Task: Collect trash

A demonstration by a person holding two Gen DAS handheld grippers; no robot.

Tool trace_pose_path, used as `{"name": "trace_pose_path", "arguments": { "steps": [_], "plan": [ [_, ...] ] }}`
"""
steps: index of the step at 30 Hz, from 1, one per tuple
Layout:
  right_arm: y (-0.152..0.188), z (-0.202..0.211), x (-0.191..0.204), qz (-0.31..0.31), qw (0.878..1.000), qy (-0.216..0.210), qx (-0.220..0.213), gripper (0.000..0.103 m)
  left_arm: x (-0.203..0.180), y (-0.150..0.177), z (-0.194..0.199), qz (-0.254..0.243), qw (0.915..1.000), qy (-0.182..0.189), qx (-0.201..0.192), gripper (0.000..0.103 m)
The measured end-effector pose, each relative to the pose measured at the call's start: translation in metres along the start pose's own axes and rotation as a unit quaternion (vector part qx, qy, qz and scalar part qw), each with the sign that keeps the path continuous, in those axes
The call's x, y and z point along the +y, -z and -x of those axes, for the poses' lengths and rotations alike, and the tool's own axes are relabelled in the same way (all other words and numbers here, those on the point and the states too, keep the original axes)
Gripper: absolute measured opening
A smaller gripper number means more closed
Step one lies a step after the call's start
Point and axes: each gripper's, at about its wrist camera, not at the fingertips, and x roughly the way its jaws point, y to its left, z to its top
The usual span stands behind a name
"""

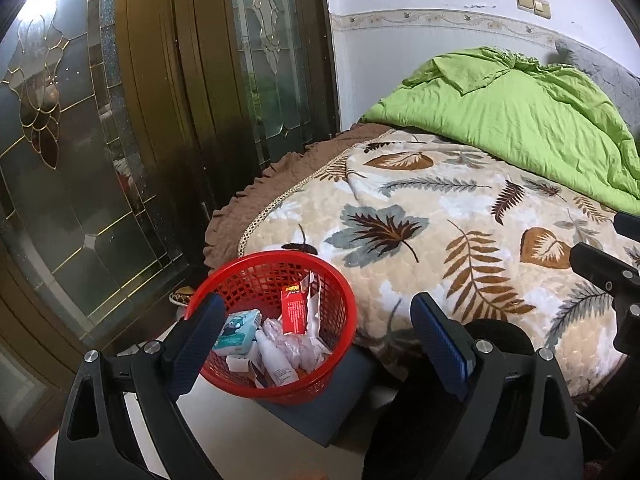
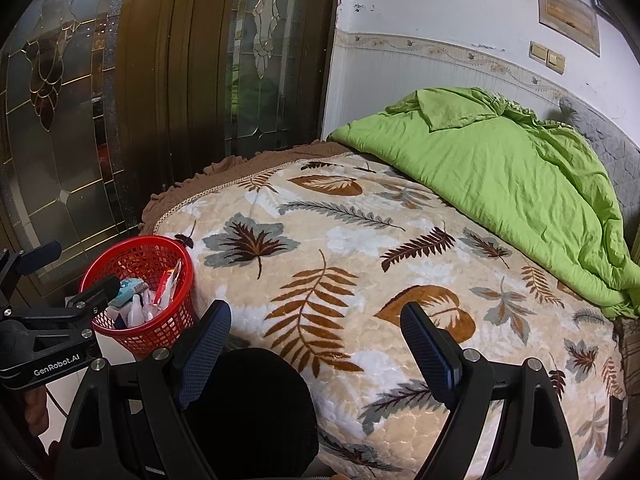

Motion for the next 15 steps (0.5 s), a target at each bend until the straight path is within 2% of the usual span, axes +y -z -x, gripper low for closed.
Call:
{"name": "trace_pose_path", "arguments": {
  "steps": [15],
  "plan": [
    [-0.0008, -0.0048, 0.0000, -0.003, 1.000, -0.006, 0.002, 0.092, -0.0059, -0.0011, -0.0037, -0.008, 0.9999, 0.004, 0.006, 0.093]
  ]
}}
